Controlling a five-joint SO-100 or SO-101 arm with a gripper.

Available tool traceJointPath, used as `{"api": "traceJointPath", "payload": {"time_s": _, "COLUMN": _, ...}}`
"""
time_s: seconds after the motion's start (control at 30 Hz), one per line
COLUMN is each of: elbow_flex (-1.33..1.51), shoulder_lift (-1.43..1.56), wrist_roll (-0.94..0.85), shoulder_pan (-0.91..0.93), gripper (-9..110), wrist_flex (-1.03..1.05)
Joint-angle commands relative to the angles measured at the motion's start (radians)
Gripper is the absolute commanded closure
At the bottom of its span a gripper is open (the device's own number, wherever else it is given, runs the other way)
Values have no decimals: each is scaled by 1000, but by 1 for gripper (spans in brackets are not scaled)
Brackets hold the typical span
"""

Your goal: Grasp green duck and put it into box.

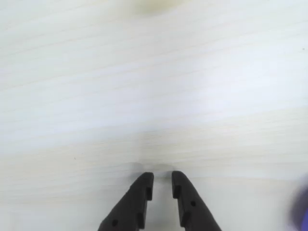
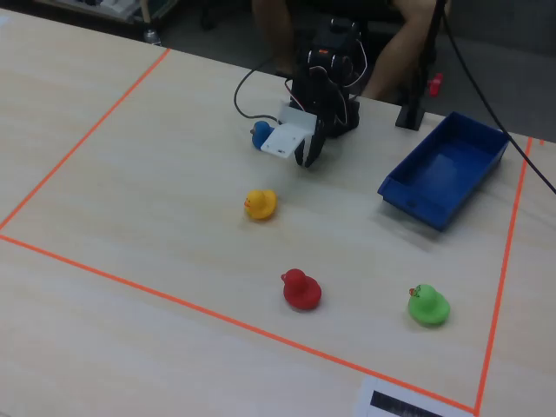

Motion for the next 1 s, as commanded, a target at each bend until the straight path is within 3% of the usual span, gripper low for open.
{"api": "traceJointPath", "payload": {"time_s": 0.0, "elbow_flex": -3, "shoulder_lift": -3, "wrist_roll": 5, "shoulder_pan": 2, "gripper": 99, "wrist_flex": 20}}
{"api": "traceJointPath", "payload": {"time_s": 0.73, "elbow_flex": -3, "shoulder_lift": -3, "wrist_roll": -14, "shoulder_pan": -38, "gripper": 101, "wrist_flex": 20}}
{"api": "traceJointPath", "payload": {"time_s": 0.97, "elbow_flex": -115, "shoulder_lift": -158, "wrist_roll": 71, "shoulder_pan": 8, "gripper": 82, "wrist_flex": -252}}
